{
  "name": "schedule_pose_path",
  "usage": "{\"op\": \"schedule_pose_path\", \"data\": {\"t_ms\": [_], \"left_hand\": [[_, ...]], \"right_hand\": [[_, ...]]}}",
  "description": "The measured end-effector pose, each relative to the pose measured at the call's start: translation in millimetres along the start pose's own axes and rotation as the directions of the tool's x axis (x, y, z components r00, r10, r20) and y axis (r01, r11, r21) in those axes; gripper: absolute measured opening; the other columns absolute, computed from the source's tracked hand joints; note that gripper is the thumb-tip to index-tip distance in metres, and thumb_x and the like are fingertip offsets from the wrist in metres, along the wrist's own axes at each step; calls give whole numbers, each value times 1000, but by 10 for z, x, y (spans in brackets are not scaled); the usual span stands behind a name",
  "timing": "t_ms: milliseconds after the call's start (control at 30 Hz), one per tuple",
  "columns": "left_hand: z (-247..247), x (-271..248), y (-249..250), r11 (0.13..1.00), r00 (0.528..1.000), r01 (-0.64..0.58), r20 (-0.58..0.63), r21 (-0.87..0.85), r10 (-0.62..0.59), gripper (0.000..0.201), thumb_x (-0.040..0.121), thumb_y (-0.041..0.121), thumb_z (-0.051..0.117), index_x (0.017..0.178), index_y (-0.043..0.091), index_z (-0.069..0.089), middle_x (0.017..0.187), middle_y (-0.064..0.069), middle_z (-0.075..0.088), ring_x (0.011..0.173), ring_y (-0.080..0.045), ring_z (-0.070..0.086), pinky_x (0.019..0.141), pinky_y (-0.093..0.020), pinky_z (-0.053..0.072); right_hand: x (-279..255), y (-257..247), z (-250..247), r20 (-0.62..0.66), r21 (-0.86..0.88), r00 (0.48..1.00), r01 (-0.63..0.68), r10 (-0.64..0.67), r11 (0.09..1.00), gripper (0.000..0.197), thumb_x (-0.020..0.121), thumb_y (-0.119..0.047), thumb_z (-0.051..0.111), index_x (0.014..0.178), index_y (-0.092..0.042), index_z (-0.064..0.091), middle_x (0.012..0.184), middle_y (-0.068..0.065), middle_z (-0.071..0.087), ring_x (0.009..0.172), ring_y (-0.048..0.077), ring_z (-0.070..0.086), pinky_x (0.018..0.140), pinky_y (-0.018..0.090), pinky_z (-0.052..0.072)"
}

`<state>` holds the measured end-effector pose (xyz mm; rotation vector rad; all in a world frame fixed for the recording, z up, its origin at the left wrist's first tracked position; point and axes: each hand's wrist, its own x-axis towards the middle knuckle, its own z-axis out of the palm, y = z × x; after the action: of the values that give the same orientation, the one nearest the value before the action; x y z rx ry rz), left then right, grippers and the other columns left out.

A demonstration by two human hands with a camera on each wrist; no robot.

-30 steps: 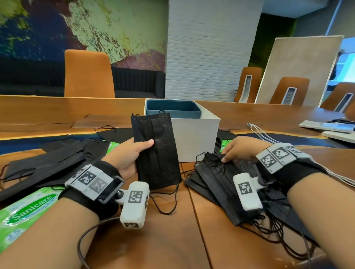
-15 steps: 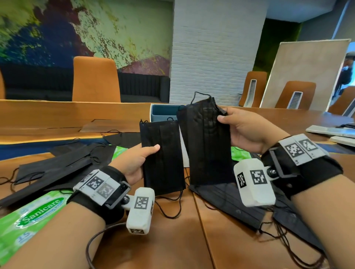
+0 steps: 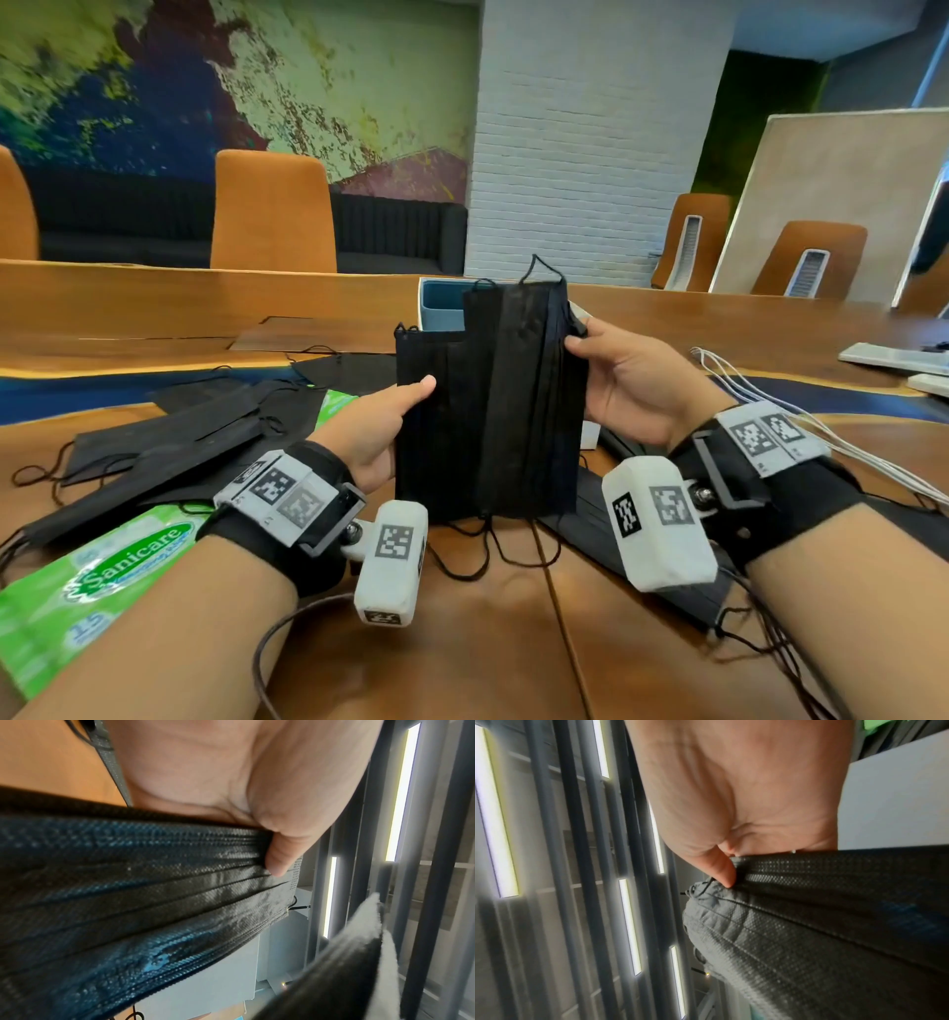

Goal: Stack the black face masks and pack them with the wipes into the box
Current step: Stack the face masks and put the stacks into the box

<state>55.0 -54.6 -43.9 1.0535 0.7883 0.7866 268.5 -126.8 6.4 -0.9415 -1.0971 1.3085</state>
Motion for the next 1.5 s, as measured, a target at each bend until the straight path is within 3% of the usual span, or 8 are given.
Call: {"op": "schedule_pose_path", "data": {"t_ms": [333,500,833,967,1067,1267,1400,1500], "left_hand": [[-48,27,-7,1000,998,15,56,-6,-14,34,97,34,48,115,11,66,112,-11,71,107,-27,64,86,-40,50],[-64,39,-17,1000,997,20,69,13,-21,35,97,34,47,115,12,66,112,-10,70,108,-26,64,86,-41,49],[-34,37,-54,993,989,-31,146,114,15,43,99,45,36,114,18,65,109,-4,72,100,-18,68,83,-34,51],[-80,57,-61,985,962,-130,256,114,97,59,81,66,36,112,25,65,118,-3,69,113,-19,62,101,-38,44],[-86,63,-75,978,903,-190,408,91,137,74,56,76,63,112,28,71,125,-3,65,118,-18,59,96,-33,50],[-67,71,-79,973,900,-228,389,42,195,65,56,55,82,111,23,70,120,-8,67,111,-22,64,81,-32,56],[-36,36,-34,963,934,-266,260,52,244,27,87,21,59,114,18,63,110,-7,71,104,-21,67,82,-33,57],[-22,34,-16,952,939,-301,191,50,287,27,96,22,48,120,17,60,109,-5,72,104,-19,67,83,-33,54]], "right_hand": [[152,235,-26,-139,-64,990,-34,25,997,21,99,-1,38,112,-7,52,113,16,64,104,28,63,90,46,50],[182,415,-148,-231,-29,971,-60,52,998,34,97,1,41,131,-1,45,125,21,59,114,33,59,94,50,48],[172,392,6,19,110,1000,2,-4,994,36,97,-5,37,131,-6,50,127,14,62,120,28,57,104,44,41],[205,459,97,27,67,1000,-12,11,998,34,98,-5,39,130,-5,50,123,13,64,115,25,60,97,42,47],[229,529,139,20,75,1000,-15,13,997,37,97,-4,41,134,-3,46,129,15,60,118,26,59,95,40,48],[283,634,233,-47,58,999,-15,18,998,49,93,-15,56,136,-2,38,126,17,60,116,27,59,97,46,48],[287,638,265,-30,144,1000,0,5,990,59,86,-15,63,137,-16,33,122,15,62,107,25,65,93,48,51],[284,603,362,51,8,997,56,-56,998,37,96,-19,52,131,-10,50,124,13,63,115,24,61,100,43,47]]}}
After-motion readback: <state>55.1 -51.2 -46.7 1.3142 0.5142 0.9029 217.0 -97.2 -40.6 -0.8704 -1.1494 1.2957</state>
